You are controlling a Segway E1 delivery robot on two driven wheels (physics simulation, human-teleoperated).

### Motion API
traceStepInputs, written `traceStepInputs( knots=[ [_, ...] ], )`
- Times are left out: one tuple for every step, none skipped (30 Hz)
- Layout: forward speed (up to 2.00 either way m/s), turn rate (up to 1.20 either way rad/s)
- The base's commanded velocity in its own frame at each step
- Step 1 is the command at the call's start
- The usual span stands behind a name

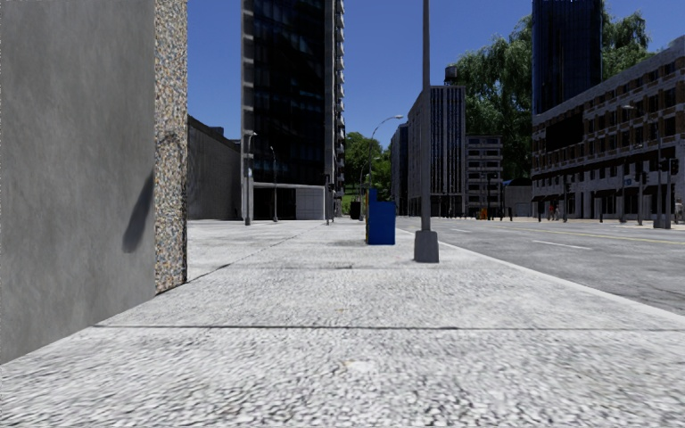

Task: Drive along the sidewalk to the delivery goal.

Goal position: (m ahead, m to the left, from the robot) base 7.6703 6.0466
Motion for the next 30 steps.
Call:
traceStepInputs(
  knots=[
    [1.41,0.00],
    [1.41,0.00],
    [1.41,0.00],
    [1.41,0.00],
    [1.41,0.00],
    [1.41,0.00],
    [1.41,0.00],
    [1.41,0.00],
    [1.41,0.00],
    [1.41,0.00],
    [1.41,0.00],
    [1.41,0.00],
    [1.41,0.00],
    [1.41,0.00],
    [1.41,0.00],
    [1.41,0.00],
    [1.41,0.00],
    [1.41,0.00],
    [1.41,0.00],
    [1.41,0.00],
    [1.41,0.00],
    [1.41,0.00],
    [1.41,0.00],
    [1.41,0.00],
    [1.41,0.00],
    [1.41,0.00],
    [1.41,0.00],
    [1.41,0.00],
    [1.41,0.00],
    [1.41,0.00]
  ],
)
